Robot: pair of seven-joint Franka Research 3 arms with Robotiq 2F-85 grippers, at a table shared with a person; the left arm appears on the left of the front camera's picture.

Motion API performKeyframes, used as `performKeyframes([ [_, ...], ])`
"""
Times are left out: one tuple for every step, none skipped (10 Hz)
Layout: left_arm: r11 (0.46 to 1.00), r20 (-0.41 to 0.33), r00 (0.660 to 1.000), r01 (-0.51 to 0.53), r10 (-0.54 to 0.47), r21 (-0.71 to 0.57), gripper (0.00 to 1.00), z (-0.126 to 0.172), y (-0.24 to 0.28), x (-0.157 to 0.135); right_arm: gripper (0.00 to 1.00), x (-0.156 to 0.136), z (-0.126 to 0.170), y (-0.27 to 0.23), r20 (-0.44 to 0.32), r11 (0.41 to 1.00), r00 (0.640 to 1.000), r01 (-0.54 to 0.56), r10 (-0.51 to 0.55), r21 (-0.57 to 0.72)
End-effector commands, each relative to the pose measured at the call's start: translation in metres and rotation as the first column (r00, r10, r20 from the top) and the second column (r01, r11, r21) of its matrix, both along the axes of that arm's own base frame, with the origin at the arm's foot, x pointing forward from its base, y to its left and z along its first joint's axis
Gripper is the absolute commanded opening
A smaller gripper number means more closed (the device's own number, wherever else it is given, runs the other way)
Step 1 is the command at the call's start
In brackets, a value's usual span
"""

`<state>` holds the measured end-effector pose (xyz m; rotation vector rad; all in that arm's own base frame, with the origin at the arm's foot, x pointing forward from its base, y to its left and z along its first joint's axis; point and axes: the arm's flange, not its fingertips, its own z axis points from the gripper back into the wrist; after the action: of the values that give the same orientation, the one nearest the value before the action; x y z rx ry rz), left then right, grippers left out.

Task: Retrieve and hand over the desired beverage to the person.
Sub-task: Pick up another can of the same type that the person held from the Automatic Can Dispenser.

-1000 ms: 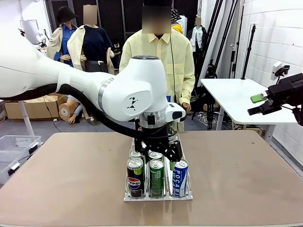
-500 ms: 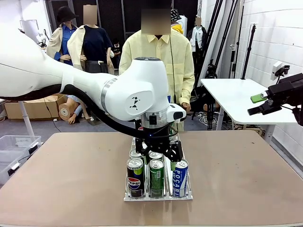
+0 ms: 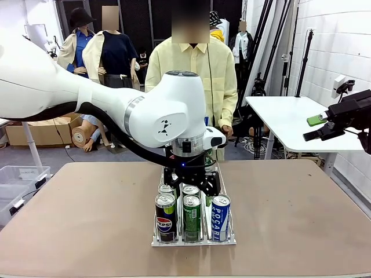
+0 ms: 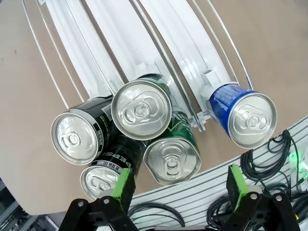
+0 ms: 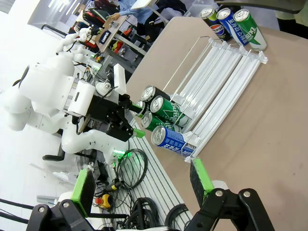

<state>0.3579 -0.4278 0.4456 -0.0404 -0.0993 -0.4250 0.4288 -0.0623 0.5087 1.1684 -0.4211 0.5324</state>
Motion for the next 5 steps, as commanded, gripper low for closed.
performKeyframes([
  [0.999, 0.032, 0.999, -0.033, 0.033, 0.006, 1.00, -0.002, -0.005, 0.006, 1.00, 0.001, 0.001, 0.001, 0.003, 1.000, 1.000, 0.004, -0.004, 0.004],
  [0.999, 0.031, 0.999, -0.035, 0.035, 0.008, 1.00, -0.004, -0.005, 0.008, 1.00, 0.001, 0.001, 0.001, 0.003, 1.000, 1.000, 0.004, -0.004, 0.004],
  [0.999, 0.032, 0.999, -0.038, 0.038, 0.014, 1.00, -0.008, -0.005, 0.010, 1.00, 0.001, 0.001, 0.001, 0.003, 1.000, 1.000, 0.004, -0.004, 0.004],
  [0.999, 0.029, 0.999, -0.044, 0.043, 0.020, 1.00, -0.012, -0.005, 0.012, 1.00, 0.001, 0.001, 0.001, 0.003, 1.000, 1.000, 0.004, -0.004, 0.004],
  [0.999, 0.025, 0.999, -0.042, 0.042, 0.011, 1.00, -0.016, -0.005, 0.014, 1.00, 0.001, 0.001, 0.001, 0.003, 1.000, 1.000, 0.004, -0.004, 0.004],
])
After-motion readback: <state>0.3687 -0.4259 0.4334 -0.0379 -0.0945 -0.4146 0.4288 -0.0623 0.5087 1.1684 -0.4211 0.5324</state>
